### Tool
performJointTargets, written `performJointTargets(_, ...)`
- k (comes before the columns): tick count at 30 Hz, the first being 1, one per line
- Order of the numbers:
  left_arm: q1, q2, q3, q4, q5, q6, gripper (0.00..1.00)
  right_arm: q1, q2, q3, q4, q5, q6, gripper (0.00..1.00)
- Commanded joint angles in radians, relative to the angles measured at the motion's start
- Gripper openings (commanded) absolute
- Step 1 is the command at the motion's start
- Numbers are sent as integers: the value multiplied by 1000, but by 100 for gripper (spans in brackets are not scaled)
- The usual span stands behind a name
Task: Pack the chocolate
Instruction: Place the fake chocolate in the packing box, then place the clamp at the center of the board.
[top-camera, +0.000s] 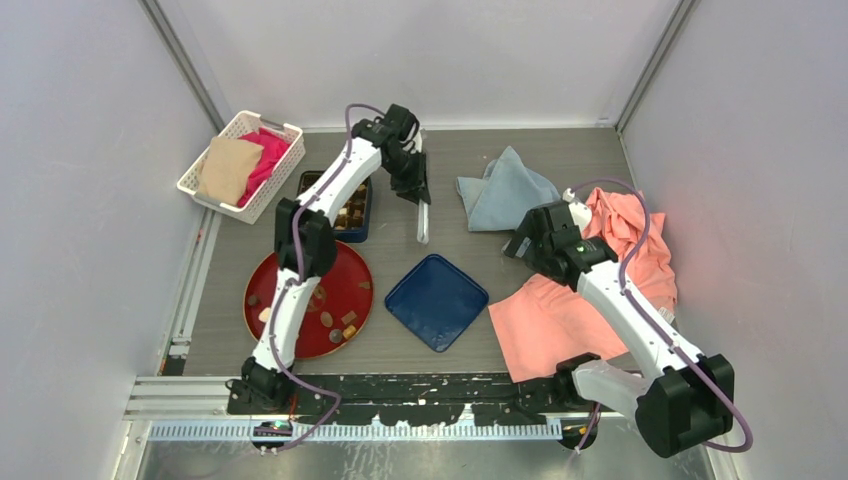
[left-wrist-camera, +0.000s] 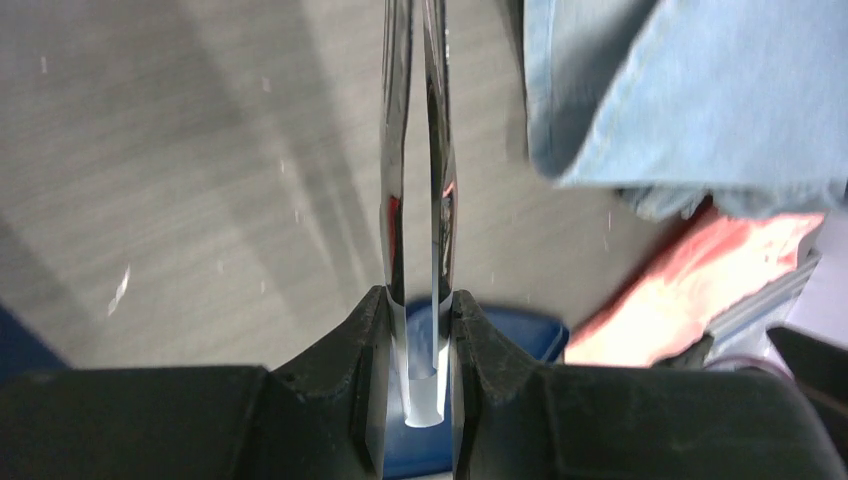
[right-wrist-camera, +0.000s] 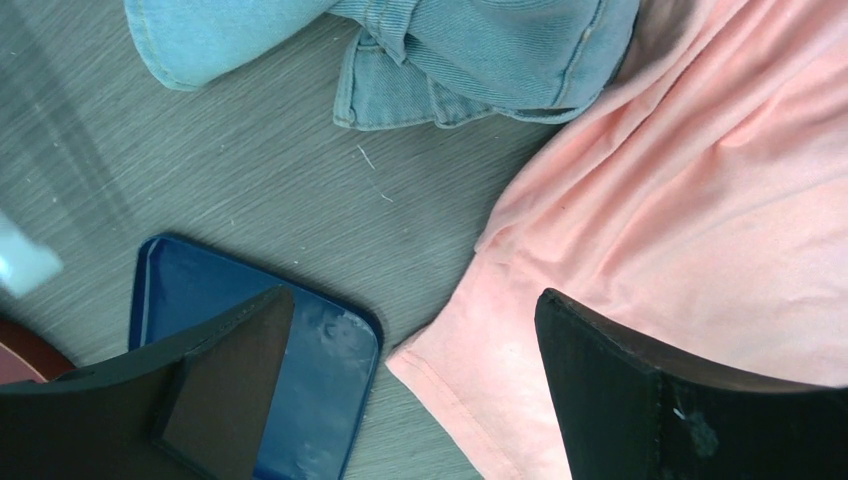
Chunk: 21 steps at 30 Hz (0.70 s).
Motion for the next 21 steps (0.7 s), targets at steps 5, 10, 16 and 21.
performJointTargets(5, 14, 181, 197, 247, 27, -101, 6, 2, -36, 46, -51, 71, 1, 96)
performJointTargets(10, 18, 211, 223, 302, 23, -126, 78, 1, -26, 63, -70, 81, 3, 96)
performJointTargets(16, 18, 94, 219, 290, -14, -72, 100, 1, 2, 82, -59, 88, 3, 96)
performJointTargets(21, 12, -133, 110, 261, -69, 26, 100, 2, 40, 92, -25, 30, 1, 96)
